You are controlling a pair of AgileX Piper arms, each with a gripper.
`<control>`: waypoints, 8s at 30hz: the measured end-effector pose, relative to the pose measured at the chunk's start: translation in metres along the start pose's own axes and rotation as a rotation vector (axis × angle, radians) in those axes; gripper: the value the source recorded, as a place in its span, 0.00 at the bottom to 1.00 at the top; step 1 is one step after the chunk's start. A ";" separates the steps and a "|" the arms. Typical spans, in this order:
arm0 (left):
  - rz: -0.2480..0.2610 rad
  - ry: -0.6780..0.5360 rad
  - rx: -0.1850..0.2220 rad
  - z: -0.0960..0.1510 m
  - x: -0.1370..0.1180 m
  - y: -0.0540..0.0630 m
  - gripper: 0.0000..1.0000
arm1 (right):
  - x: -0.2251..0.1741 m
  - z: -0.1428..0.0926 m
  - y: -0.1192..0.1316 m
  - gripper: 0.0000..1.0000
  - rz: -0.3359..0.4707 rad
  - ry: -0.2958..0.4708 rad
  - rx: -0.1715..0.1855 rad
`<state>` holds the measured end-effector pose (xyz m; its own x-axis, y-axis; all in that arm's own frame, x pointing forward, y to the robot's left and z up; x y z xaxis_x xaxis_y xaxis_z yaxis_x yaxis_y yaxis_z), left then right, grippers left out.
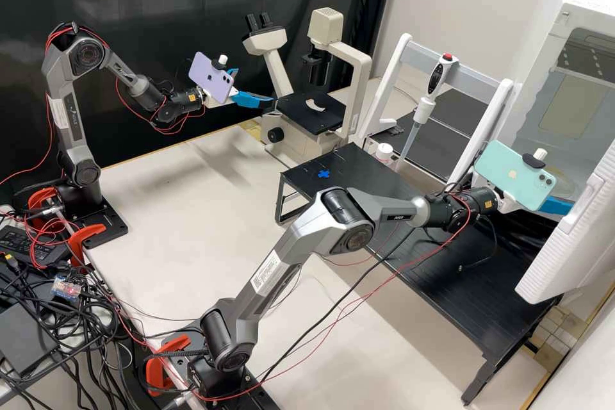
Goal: Move the petri dish to the microscope
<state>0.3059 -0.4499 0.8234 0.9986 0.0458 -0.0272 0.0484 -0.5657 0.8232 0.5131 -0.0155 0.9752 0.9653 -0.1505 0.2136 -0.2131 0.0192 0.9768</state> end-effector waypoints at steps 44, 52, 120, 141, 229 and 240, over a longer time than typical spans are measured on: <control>0.000 0.000 0.000 0.000 0.000 0.000 1.00 | 0.029 0.007 -0.002 1.00 -0.119 -0.018 -0.107; 0.000 0.000 0.000 0.000 0.000 0.000 1.00 | 0.032 0.002 0.006 1.00 -0.095 -0.030 -0.115; 0.000 0.000 0.000 0.000 0.000 0.000 1.00 | 0.044 0.013 0.005 0.00 -0.065 -0.102 -0.009; 0.000 0.000 0.000 0.000 0.000 0.000 1.00 | 0.051 0.019 0.018 0.00 -0.178 -0.137 0.010; 0.000 0.000 0.000 0.000 0.000 0.000 1.00 | -0.308 -0.107 -0.011 0.00 -0.524 0.304 -0.150; 0.000 0.000 0.000 0.000 0.000 0.000 1.00 | -0.320 -0.160 -0.073 0.00 -0.732 0.443 -0.183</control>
<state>0.3059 -0.4499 0.8234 0.9986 0.0458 -0.0272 0.0484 -0.5657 0.8232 0.2437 0.1891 0.8372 0.8281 0.2100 -0.5198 0.4743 0.2319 0.8493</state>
